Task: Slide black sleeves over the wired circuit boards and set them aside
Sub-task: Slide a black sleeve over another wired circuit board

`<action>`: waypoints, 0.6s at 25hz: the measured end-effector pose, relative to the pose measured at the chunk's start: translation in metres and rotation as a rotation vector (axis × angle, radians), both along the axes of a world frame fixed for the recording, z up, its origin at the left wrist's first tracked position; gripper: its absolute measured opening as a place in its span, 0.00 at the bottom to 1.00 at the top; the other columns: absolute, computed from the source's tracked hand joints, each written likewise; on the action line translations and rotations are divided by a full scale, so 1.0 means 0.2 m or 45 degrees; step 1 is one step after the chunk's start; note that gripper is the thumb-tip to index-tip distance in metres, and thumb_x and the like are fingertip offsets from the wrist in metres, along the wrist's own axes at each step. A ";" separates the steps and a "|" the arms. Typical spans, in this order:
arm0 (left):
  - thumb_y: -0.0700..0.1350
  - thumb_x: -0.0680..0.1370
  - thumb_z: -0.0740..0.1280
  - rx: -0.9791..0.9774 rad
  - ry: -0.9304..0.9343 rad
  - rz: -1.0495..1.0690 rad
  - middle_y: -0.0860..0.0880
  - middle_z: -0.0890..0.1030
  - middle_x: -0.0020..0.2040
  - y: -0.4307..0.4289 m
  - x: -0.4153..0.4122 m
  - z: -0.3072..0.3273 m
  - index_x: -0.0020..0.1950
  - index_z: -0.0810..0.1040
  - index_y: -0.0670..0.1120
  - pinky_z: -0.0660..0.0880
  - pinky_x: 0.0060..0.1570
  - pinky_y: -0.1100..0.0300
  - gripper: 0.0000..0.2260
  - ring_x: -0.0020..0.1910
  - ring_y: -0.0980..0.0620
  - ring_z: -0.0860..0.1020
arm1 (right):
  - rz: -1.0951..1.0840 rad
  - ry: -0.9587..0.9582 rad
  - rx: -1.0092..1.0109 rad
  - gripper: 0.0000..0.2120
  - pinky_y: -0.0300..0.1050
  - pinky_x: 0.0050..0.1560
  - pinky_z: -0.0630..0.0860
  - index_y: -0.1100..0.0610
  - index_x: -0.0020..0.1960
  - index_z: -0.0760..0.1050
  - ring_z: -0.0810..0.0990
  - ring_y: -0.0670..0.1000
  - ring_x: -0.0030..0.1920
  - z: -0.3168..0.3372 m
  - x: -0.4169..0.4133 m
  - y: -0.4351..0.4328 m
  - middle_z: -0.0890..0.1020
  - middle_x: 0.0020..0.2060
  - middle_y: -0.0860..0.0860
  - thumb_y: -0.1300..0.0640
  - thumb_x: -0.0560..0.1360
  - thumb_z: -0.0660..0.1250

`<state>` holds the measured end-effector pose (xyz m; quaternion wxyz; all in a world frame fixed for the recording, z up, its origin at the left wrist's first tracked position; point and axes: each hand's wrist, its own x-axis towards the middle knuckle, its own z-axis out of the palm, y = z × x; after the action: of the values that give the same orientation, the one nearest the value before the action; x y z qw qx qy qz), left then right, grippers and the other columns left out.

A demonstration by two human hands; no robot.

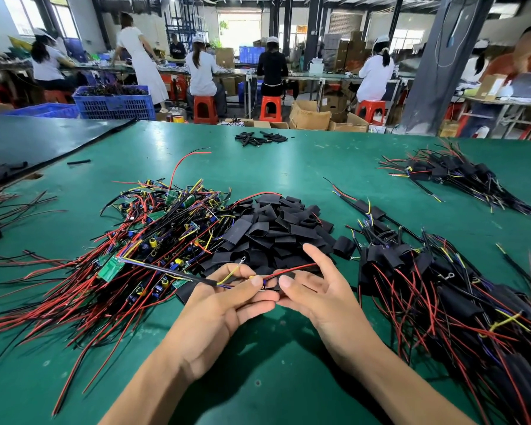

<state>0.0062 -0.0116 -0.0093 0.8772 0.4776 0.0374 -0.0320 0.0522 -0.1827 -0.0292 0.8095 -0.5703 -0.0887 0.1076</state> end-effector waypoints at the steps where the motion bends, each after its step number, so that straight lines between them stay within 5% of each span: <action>1: 0.36 0.69 0.76 0.001 0.007 0.014 0.31 0.82 0.52 0.00 0.00 0.00 0.46 0.78 0.43 0.82 0.45 0.55 0.10 0.46 0.42 0.84 | -0.028 -0.005 0.000 0.40 0.49 0.51 0.82 0.47 0.72 0.66 0.86 0.55 0.53 0.01 0.00 0.00 0.86 0.49 0.57 0.60 0.66 0.80; 15: 0.35 0.65 0.70 0.068 0.086 0.264 0.34 0.84 0.46 0.10 0.04 0.00 0.47 0.74 0.41 0.82 0.37 0.57 0.12 0.37 0.43 0.84 | -0.612 -0.139 0.130 0.34 0.37 0.46 0.81 0.56 0.74 0.65 0.86 0.46 0.43 0.02 0.15 -0.15 0.86 0.41 0.44 0.65 0.73 0.75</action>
<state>0.0147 0.0082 -0.0097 0.8611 0.4929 0.1167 0.0437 0.0818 -0.2123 -0.0246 0.8335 -0.5385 0.0005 -0.1237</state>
